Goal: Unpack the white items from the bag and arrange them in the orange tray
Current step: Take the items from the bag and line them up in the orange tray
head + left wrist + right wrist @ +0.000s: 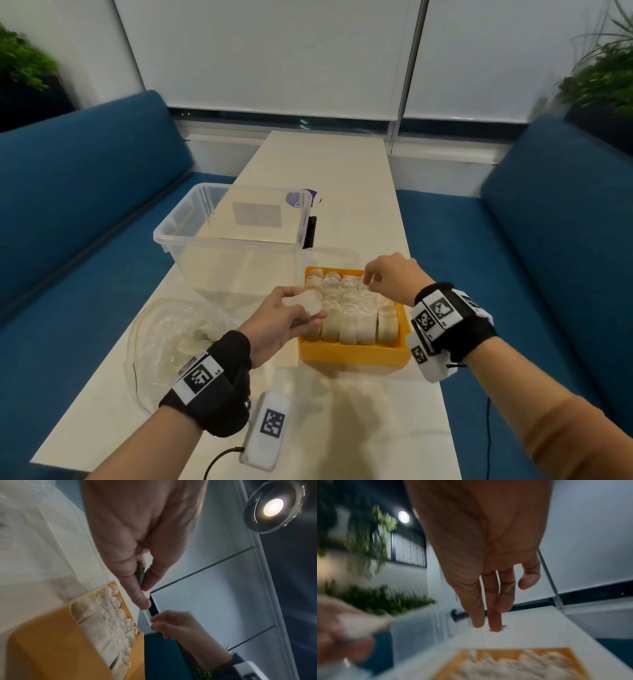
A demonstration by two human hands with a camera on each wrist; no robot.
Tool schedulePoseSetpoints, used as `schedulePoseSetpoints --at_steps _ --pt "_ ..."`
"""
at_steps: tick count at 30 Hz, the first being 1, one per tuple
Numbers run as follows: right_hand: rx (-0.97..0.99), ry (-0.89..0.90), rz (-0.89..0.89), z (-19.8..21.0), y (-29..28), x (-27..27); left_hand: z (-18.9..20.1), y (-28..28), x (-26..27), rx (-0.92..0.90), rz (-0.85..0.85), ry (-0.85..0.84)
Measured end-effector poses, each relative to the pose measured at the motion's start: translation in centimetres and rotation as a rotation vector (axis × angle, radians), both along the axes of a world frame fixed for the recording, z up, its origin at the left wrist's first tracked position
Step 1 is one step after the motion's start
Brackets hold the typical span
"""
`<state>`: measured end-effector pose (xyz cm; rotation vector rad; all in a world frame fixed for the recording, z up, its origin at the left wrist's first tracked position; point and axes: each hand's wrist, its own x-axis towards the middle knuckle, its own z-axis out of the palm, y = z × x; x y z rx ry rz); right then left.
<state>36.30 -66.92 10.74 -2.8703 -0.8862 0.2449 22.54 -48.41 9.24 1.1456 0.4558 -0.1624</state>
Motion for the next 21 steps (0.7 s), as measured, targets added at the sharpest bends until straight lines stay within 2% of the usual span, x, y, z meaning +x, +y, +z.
schedulePoseSetpoints --at_steps 3,5,9,13,15,18,21 --pt "0.364 0.119 0.067 2.1 0.5 -2.4 0.5 -0.2 0.1 0.033 -0.012 -0.028" --pt "0.517 0.196 0.060 3.1 1.1 -4.2 0.8 -0.3 0.2 0.036 -0.011 -0.060" --pt "0.604 0.318 -0.014 2.9 1.9 -6.0 1.1 -0.3 0.1 0.024 0.005 -0.126" --pt "0.685 0.358 -0.100 3.1 2.2 -6.5 1.3 -0.2 -0.2 0.065 -0.017 -0.148" --pt "0.756 0.409 -0.172 3.9 2.2 -6.4 1.3 0.0 -0.5 0.159 -0.056 -0.202" --pt "0.879 0.563 -0.252 5.0 2.3 -6.3 1.4 0.0 -1.0 0.442 -0.129 -0.344" --pt "0.972 0.707 -0.292 5.6 2.5 -6.8 1.7 -0.2 -1.0 0.593 -0.117 -0.437"
